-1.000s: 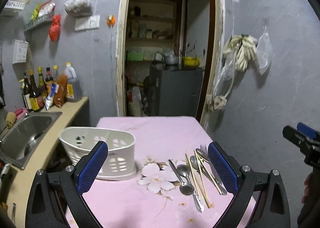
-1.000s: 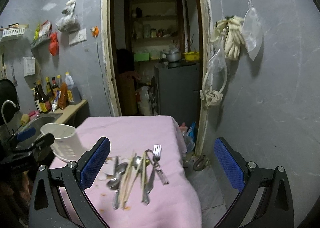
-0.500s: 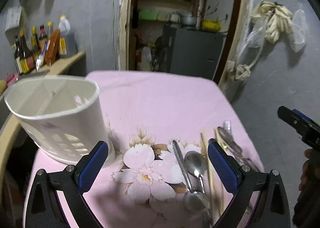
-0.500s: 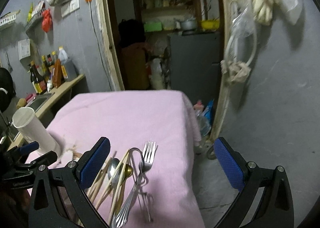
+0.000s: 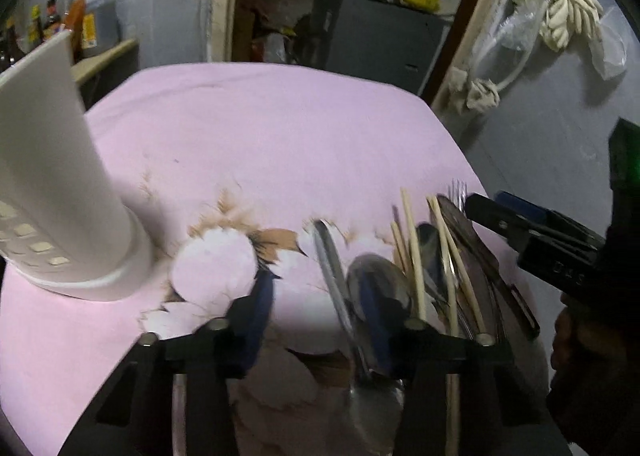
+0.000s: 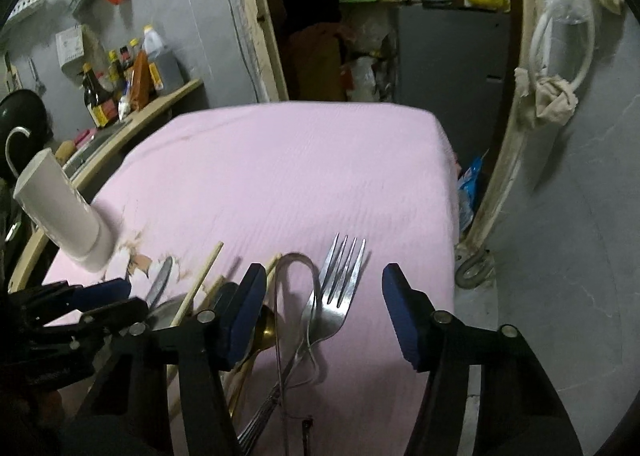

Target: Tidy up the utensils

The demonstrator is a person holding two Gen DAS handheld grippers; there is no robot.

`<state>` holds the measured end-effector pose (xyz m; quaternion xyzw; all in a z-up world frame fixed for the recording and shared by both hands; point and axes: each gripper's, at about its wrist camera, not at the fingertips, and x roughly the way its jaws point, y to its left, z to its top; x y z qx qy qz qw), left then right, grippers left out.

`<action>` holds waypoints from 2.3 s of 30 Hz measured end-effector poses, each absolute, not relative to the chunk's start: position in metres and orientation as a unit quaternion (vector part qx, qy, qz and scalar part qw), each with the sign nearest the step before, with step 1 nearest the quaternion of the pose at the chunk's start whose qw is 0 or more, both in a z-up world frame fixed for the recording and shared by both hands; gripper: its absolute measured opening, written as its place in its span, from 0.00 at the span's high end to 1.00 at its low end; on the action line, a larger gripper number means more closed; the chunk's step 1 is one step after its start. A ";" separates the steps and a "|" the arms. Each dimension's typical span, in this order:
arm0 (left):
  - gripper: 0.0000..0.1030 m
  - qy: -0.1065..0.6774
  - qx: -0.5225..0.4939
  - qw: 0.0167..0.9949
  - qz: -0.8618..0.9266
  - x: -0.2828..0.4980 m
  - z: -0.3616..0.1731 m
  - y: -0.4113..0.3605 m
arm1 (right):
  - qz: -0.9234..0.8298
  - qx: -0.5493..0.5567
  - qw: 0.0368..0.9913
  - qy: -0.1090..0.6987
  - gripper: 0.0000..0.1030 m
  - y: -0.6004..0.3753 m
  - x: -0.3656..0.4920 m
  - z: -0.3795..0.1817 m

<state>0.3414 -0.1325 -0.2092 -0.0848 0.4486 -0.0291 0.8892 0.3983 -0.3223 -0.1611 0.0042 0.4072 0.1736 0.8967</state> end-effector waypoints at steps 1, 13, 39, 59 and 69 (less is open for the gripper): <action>0.66 0.449 -0.085 0.889 -0.030 0.344 -0.209 -0.132 | 0.174 0.007 0.896 0.409 0.47 -0.321 0.398 -0.163; 0.86 0.478 -0.107 0.870 -0.051 0.357 -0.214 -0.128 | 0.199 0.041 0.873 0.443 0.58 -0.338 0.430 -0.184; 0.98 0.510 -0.152 0.843 -0.077 0.370 -0.211 -0.119 | 0.308 0.059 0.830 0.462 0.95 -0.347 0.445 -0.181; 0.92 0.556 -0.129 0.814 -0.106 0.369 -0.220 -0.111 | 0.287 0.077 0.842 0.451 0.96 -0.351 0.423 -0.169; 0.89 0.571 -0.050 0.809 -0.129 0.376 -0.217 -0.130 | 0.281 0.070 0.842 0.455 0.96 -0.348 0.424 -0.172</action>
